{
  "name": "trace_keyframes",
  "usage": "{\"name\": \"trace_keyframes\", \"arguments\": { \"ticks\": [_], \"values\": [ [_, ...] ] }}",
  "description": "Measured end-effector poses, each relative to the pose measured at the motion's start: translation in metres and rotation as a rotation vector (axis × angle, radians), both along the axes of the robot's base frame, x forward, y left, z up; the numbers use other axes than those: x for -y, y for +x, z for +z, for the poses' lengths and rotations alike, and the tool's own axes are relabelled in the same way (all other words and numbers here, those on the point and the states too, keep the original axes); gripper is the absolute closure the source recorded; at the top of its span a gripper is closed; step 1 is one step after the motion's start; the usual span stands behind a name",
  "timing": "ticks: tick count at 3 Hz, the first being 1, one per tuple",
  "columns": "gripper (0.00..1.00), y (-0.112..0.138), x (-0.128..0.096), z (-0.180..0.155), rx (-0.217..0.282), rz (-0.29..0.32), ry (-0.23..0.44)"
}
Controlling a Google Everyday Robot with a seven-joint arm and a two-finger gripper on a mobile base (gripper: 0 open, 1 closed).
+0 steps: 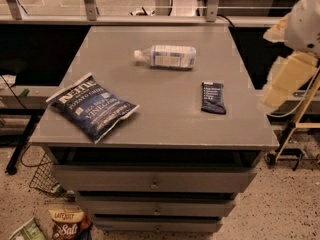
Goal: Move blue plastic bottle near blue chip bag
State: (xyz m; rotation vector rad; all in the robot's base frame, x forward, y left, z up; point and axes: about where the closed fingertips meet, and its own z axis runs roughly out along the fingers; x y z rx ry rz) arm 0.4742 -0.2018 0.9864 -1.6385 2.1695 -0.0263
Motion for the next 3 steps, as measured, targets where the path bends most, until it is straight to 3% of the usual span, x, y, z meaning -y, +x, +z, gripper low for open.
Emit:
{"name": "trace_keyframes", "arguments": {
  "ticks": [1,2,3],
  "values": [
    [0.00,0.057,-0.036,0.000,0.056,-0.029,0.146],
    [0.00,0.057,-0.036,0.000,0.055,-0.029,0.146],
    [0.00,0.110,-0.055,-0.011,0.066,-0.050,0.201]
  ]
}}
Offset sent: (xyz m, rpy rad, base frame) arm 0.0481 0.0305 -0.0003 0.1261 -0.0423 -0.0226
